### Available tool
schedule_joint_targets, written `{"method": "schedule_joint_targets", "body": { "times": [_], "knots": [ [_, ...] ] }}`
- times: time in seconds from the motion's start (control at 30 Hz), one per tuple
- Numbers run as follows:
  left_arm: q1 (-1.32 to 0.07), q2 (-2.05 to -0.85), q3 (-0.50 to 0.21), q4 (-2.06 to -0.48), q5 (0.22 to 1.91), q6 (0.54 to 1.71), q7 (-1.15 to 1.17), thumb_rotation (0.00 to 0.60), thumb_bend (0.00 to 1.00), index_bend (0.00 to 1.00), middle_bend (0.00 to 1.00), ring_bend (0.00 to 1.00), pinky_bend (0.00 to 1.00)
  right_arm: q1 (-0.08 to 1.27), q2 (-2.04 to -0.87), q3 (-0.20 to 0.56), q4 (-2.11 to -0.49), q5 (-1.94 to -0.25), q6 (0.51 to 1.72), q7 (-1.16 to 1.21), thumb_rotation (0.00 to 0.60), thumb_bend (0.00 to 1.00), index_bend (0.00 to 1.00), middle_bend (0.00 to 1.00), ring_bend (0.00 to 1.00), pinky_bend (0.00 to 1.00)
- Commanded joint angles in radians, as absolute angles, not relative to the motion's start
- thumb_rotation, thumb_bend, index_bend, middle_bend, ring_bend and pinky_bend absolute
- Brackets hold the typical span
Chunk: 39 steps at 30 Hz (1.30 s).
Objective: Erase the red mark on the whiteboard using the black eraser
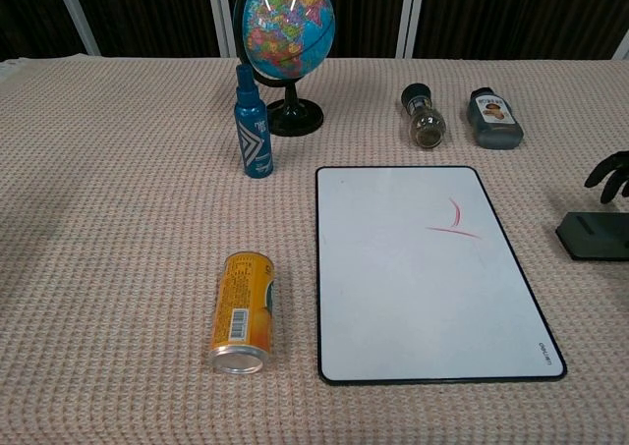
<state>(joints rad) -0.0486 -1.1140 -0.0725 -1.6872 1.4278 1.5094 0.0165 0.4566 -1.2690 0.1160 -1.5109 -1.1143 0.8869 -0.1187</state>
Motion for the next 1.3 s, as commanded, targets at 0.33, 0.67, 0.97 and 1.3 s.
{"method": "schedule_joint_targets", "body": {
  "times": [0.33, 0.67, 0.97, 1.3],
  "knots": [
    [-0.048, -1.115, -0.074, -1.690, 1.421, 1.509, 0.022, 0.600, 0.75, 0.12, 0.04, 0.00, 0.00, 0.469, -1.293, 0.110, -1.493, -1.115, 0.885, -0.127, 0.600, 0.39, 0.38, 0.37, 0.33, 0.18],
    [-0.048, -1.114, -0.076, -1.693, 1.415, 1.507, 0.024, 0.600, 0.75, 0.12, 0.04, 0.00, 0.00, 0.481, -1.300, 0.099, -1.487, -1.103, 0.869, -0.148, 0.600, 0.39, 0.38, 0.37, 0.33, 0.18],
    [-0.048, -1.113, -0.077, -1.694, 1.412, 1.507, 0.023, 0.600, 0.75, 0.12, 0.04, 0.00, 0.00, 0.487, -1.289, 0.095, -1.503, -1.092, 0.867, -0.167, 0.600, 0.40, 0.47, 0.47, 0.44, 0.22],
    [-0.048, -1.112, -0.077, -1.698, 1.407, 1.505, 0.026, 0.600, 0.75, 0.12, 0.04, 0.00, 0.00, 0.486, -1.279, 0.124, -1.522, -1.161, 0.908, -0.082, 0.600, 0.41, 0.51, 0.49, 0.48, 0.25]
  ]
}}
